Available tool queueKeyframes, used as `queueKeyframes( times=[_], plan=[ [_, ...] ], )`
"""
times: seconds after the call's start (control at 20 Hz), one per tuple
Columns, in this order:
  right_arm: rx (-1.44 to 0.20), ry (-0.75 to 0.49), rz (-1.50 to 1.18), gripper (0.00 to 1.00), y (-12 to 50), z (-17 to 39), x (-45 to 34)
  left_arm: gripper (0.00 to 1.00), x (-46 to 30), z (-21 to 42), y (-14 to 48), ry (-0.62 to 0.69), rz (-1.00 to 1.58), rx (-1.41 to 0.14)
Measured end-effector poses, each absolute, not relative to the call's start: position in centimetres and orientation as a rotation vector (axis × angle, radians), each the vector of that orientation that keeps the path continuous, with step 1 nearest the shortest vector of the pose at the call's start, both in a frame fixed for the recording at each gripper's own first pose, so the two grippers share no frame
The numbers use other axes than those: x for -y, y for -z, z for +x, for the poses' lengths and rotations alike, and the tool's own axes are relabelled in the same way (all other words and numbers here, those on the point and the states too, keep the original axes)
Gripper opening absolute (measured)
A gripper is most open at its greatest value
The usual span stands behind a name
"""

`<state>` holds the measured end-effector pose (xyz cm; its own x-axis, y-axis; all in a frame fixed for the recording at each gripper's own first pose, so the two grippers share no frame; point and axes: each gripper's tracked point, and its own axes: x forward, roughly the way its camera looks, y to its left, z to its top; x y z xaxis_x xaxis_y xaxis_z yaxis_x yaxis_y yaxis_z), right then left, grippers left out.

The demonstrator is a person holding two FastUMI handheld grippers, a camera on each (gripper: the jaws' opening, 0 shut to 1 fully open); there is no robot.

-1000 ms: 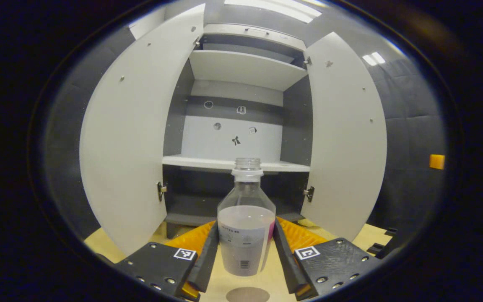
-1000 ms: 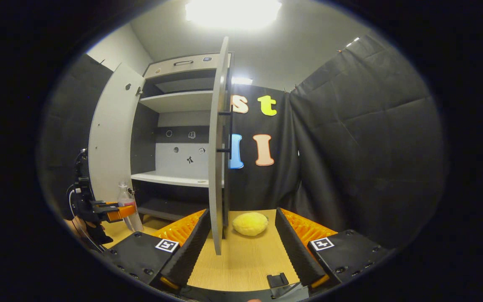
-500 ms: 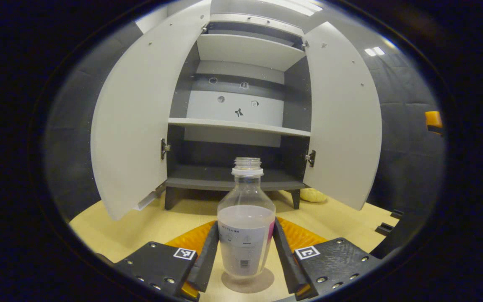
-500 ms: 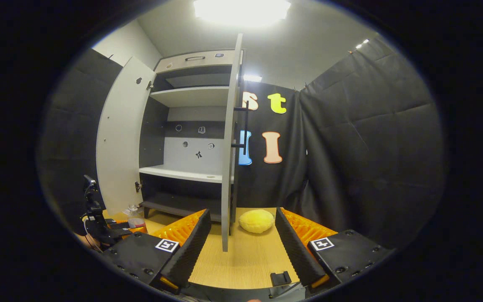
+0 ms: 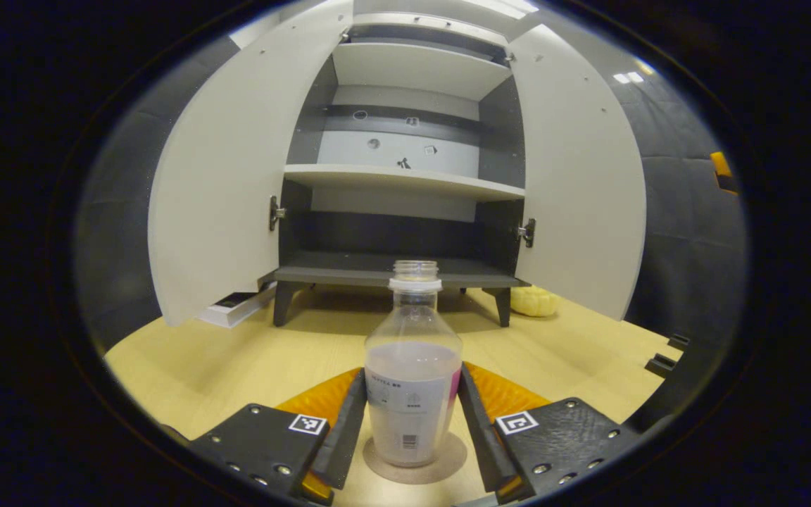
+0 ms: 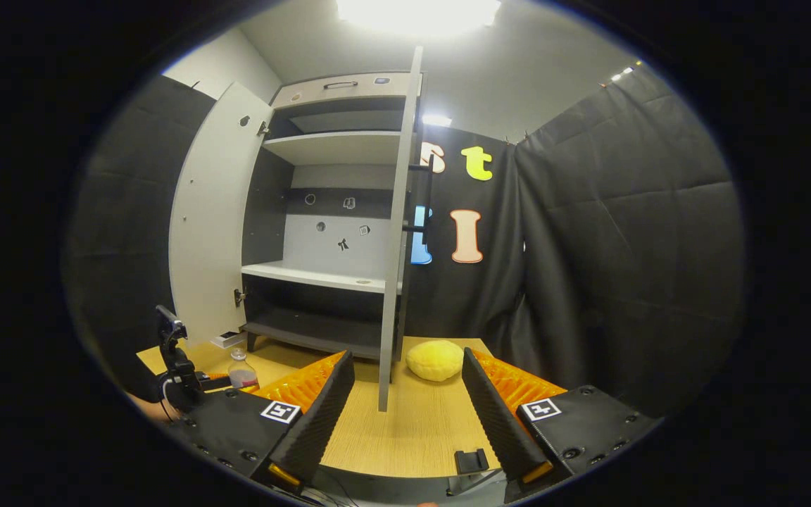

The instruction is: Grasp the bottle in the cabinet with the left hand and place it on the coaster, then close the right door with the right hand and the left door with the left hand.

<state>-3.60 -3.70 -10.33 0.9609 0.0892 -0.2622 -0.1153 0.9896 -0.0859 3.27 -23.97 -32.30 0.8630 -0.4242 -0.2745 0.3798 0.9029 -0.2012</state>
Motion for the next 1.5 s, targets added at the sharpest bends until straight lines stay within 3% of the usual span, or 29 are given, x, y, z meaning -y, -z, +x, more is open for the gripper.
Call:
queueKeyframes(
  times=[0.1, 0.15, 0.2, 0.3, 0.35, 0.4, 0.5, 0.55, 0.6, 0.85, 0.9, 1.0, 1.2, 1.25, 1.5],
  plan=[
    [-0.263, -0.108, -0.093, 0.98, 10.4, -3.4, 3.4, 0.72, 24.1, 3.0, 32.3, 0.425, -0.142, -0.331],
    [-0.264, -0.110, -0.088, 0.98, 10.5, -3.4, 3.4, 0.78, 24.0, 2.8, 32.5, 0.423, -0.146, -0.344],
    [-0.265, -0.111, -0.084, 0.98, 10.6, -3.3, 3.3, 0.73, 23.8, 2.7, 32.4, 0.418, -0.151, -0.346],
    [-0.263, -0.119, -0.070, 0.98, 10.5, -3.1, 2.9, 0.73, 23.5, 2.6, 32.3, 0.401, -0.151, -0.347],
    [-0.262, -0.122, -0.065, 0.98, 10.6, -3.1, 2.9, 0.87, 23.4, 2.5, 32.2, 0.398, -0.148, -0.345],
    [-0.262, -0.123, -0.062, 0.98, 10.6, -3.0, 2.8, 0.91, 23.3, 2.6, 31.9, 0.393, -0.141, -0.343],
    [-0.267, -0.132, -0.054, 0.98, 10.8, -3.0, 2.6, 0.87, 23.2, 2.6, 31.3, 0.387, -0.127, -0.344],
    [-0.267, -0.136, -0.046, 0.98, 10.8, -3.0, 2.6, 0.80, 23.2, 2.6, 30.9, 0.388, -0.125, -0.347],
    [-0.263, -0.138, -0.037, 0.98, 10.6, -2.9, 2.6, 0.87, 23.1, 2.6, 30.2, 0.388, -0.125, -0.344],
    [-0.226, -0.123, 0.001, 0.98, 9.4, -1.7, 3.6, 0.87, 23.1, 1.9, 23.4, 0.422, -0.127, -0.272],
    [-0.229, -0.126, 0.017, 0.93, 9.2, -1.3, 3.7, 0.87, 23.0, 1.7, 21.9, 0.425, -0.129, -0.262],
    [-0.225, -0.136, 0.043, 0.98, 8.4, -0.5, 3.9, 0.87, 22.1, 1.3, 19.1, 0.411, -0.127, -0.244],
    [-0.197, -0.113, 0.044, 0.98, 6.5, 2.1, 5.1, 0.82, 19.7, 0.8, 13.3, 0.377, -0.150, -0.200],
    [-0.199, -0.105, 0.056, 0.98, 6.0, 2.8, 5.3, 0.87, 19.2, 0.8, 12.2, 0.376, -0.156, -0.198],
    [-0.181, -0.029, 0.065, 0.98, 3.3, 6.9, 6.9, 0.87, 13.9, 1.6, 7.7, 0.301, -0.116, -0.159]
  ],
)
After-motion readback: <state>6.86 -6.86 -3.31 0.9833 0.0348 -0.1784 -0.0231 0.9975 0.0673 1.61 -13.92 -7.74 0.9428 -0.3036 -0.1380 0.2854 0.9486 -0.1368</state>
